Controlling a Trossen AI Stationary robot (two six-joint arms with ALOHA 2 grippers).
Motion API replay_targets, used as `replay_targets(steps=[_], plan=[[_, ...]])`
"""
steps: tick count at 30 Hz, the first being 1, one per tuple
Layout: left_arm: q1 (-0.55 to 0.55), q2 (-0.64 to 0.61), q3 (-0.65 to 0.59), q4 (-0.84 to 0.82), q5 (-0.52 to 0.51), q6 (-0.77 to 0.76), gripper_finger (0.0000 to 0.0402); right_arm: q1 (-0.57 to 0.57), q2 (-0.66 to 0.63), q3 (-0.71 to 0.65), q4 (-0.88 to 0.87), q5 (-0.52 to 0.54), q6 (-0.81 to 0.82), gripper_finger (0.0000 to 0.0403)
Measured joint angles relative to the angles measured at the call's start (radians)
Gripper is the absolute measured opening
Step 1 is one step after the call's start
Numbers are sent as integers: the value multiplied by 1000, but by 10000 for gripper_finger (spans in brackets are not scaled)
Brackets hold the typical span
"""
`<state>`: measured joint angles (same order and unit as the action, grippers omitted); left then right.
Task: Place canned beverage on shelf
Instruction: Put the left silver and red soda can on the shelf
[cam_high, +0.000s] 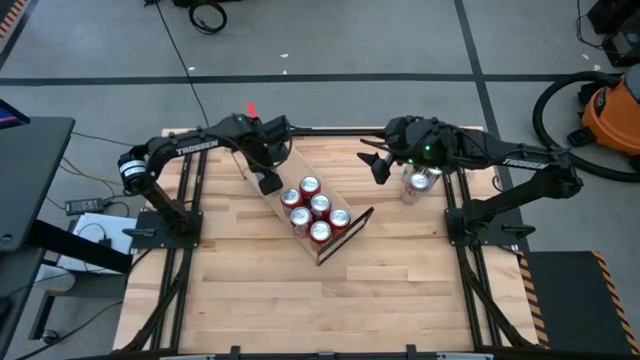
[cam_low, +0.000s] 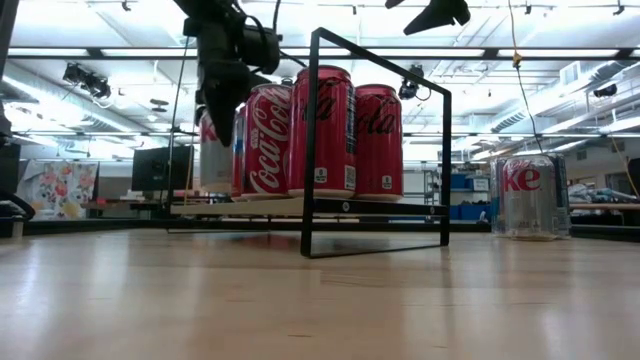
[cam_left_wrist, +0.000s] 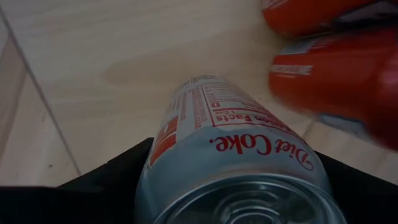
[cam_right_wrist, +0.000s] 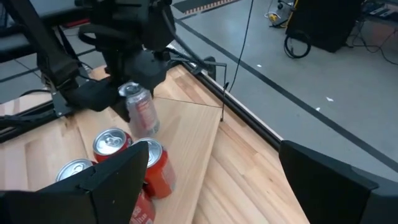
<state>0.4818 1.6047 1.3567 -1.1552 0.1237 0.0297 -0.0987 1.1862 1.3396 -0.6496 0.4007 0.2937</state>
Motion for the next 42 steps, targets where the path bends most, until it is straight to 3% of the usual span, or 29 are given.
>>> replay_targets(steps=[9, 32, 42], plan=[[-67, 0, -4, 60, 0, 9, 320, -3, 0, 0, 1, -3, -17, 371], [-70, 74, -2, 41, -45, -62, 322, -1, 0, 0, 17, -11, -6, 371], [-76, 79, -7, 60, -50, -63, 354, -1, 0, 0, 21, -11, -8, 371]])
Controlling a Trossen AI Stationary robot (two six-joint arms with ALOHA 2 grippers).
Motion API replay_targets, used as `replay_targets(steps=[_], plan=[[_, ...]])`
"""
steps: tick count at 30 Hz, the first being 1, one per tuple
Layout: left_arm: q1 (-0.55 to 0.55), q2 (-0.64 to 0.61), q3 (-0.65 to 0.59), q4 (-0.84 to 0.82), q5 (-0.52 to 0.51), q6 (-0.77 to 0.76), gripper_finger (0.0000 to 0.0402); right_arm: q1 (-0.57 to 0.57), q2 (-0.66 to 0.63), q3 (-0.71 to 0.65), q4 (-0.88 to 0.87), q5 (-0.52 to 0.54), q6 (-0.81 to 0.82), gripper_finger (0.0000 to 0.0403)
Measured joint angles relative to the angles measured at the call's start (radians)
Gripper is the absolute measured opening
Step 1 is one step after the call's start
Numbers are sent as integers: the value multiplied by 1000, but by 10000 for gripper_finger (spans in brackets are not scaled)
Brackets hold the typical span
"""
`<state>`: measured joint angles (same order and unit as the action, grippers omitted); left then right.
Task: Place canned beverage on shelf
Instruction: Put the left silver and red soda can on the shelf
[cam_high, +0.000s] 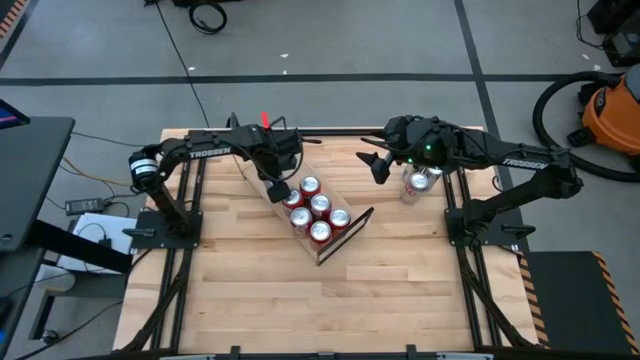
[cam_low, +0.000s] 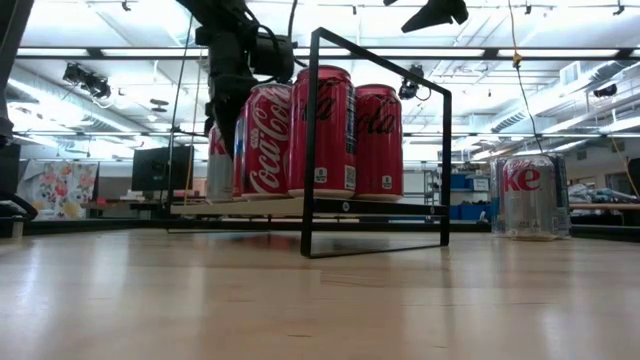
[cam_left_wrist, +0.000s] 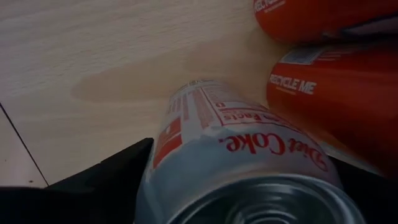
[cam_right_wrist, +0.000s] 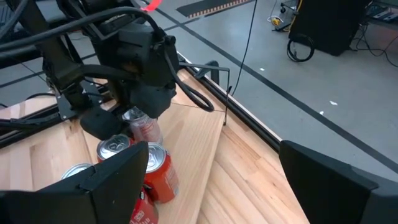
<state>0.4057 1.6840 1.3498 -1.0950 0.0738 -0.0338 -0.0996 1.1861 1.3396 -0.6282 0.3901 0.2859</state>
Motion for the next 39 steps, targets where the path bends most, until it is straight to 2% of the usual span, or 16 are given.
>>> replay_targets(steps=[10, 16, 29, 39], plan=[[26, -54, 0, -18, 7, -14, 357, 0, 0, 0, 0, 0, -1, 371], [30, -60, 0, -43, 130, -24, 357, 0, 0, 0, 0, 0, -8, 371], [30, -61, 0, -42, 129, -24, 357, 0, 0, 0, 0, -19, -7, 371], [30, -62, 0, -40, 88, 5, 357, 0, 0, 0, 0, -18, -8, 371]])
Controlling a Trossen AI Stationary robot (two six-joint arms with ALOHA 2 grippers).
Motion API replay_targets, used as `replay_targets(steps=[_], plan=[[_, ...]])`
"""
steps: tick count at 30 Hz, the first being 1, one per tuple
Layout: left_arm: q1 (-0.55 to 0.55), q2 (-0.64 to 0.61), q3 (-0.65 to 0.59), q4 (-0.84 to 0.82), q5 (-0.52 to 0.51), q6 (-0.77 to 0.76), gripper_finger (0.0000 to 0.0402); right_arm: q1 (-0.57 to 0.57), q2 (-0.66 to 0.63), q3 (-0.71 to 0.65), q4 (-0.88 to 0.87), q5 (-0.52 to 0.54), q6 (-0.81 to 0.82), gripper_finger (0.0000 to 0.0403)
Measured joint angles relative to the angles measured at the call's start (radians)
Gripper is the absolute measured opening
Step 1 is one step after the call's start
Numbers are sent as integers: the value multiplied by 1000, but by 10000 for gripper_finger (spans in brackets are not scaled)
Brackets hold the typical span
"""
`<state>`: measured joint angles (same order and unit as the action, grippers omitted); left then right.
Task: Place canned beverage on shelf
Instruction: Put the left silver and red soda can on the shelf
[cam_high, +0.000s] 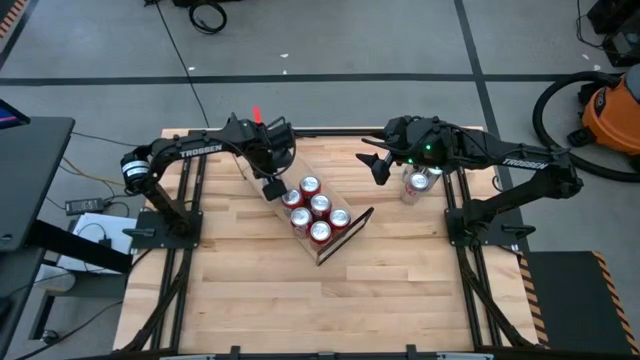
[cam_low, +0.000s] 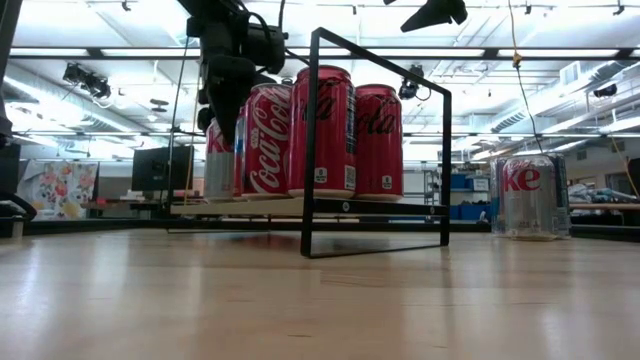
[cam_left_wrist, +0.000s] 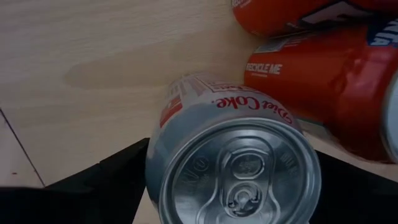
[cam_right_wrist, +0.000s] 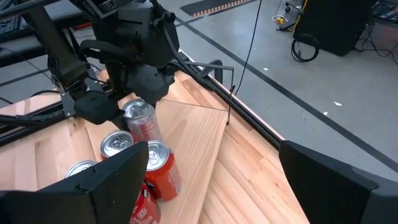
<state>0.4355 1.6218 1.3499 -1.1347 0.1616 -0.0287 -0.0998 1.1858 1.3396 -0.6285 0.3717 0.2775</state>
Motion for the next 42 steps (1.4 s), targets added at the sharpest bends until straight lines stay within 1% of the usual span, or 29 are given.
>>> replay_targets(steps=[12, 16, 24, 26, 30, 35, 38, 42], plan=[[0, -1, 15, -7, -9, -1, 357, 0, 0, 0, 1, 0, -10, 371], [0, -1, 18, -5, -9, 22, 357, 0, 0, 0, 7, 0, -17, 371], [0, -1, 18, 3, -36, -13, 358, 0, 0, 0, 7, 0, -16, 371], [0, -1, 18, 2, -36, -27, 364, 0, 0, 0, 7, 0, -16, 371], [0, -2, 18, 2, -34, -50, 394, 0, 0, 0, 7, 0, -16, 371], [-3, -2, 18, -9, -33, -57, 393, 0, 0, 0, 7, 0, -16, 371], [0, -2, 40, -36, -33, -56, 392, 0, 0, 0, 7, 0, -16, 371], [0, -2, 102, -63, -33, -40, 392, 0, 0, 0, 7, 0, -16, 371]])
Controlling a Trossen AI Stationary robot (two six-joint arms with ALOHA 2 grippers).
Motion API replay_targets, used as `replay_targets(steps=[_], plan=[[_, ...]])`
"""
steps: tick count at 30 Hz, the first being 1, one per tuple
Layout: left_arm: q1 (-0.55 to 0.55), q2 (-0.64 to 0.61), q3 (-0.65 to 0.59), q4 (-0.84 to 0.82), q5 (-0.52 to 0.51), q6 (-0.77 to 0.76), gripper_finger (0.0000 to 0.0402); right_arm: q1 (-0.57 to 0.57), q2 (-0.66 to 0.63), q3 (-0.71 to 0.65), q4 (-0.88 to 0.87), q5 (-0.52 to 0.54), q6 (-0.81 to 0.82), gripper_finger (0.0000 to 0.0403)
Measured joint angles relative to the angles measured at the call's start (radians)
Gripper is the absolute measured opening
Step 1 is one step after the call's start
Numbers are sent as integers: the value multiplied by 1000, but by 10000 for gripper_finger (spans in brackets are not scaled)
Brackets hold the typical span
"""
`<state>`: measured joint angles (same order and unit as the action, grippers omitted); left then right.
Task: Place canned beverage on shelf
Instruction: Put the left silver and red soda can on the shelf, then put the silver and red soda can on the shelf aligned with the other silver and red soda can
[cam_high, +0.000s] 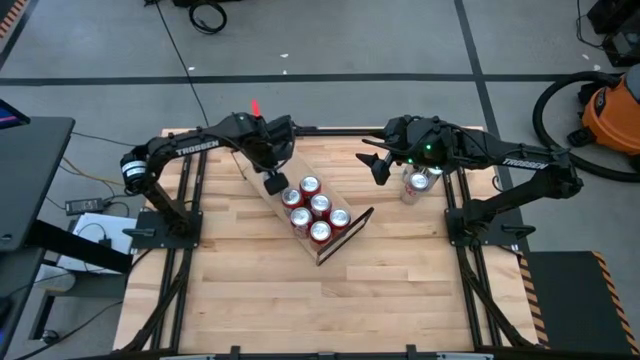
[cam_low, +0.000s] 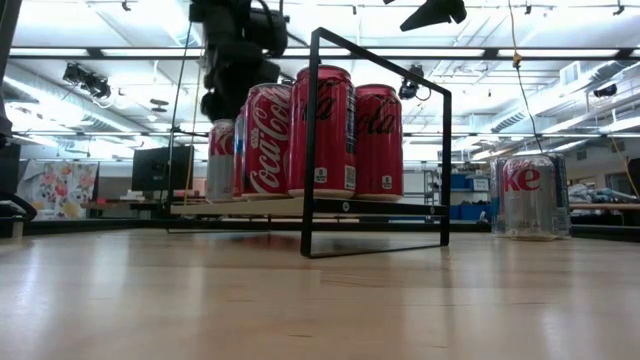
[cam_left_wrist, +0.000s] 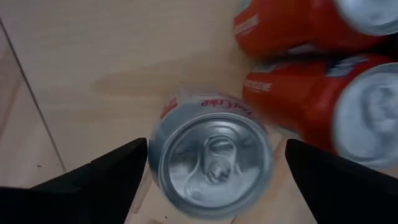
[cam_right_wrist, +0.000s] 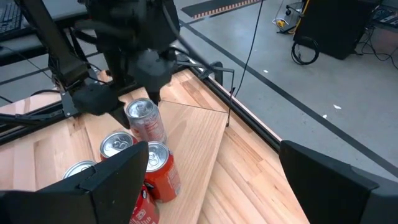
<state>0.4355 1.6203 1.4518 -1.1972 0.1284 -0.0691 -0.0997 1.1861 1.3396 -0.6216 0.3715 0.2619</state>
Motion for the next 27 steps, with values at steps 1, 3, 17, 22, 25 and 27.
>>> replay_targets(steps=[1, 3, 17, 22, 25, 27], plan=[[0, 0, 20, -14, 0, 9, 392, 0, 0, 0, 0, 0, 0, 371], [0, 0, 54, -34, 10, 18, 392, 0, 0, 0, 0, 0, 0, 371], [155, 1, 106, 25, 53, -79, 391, 0, 0, 0, 0, -6, 8, 371], [134, 1, 126, 112, 147, -132, 391, -9, 0, 0, -73, -12, 52, 371], [101, 1, 130, 145, 147, -122, 391, -34, 0, 0, -246, -83, 91, 371], [88, 2, 129, 165, 146, -124, 391, -55, 0, 0, -364, -128, 119, 371]])
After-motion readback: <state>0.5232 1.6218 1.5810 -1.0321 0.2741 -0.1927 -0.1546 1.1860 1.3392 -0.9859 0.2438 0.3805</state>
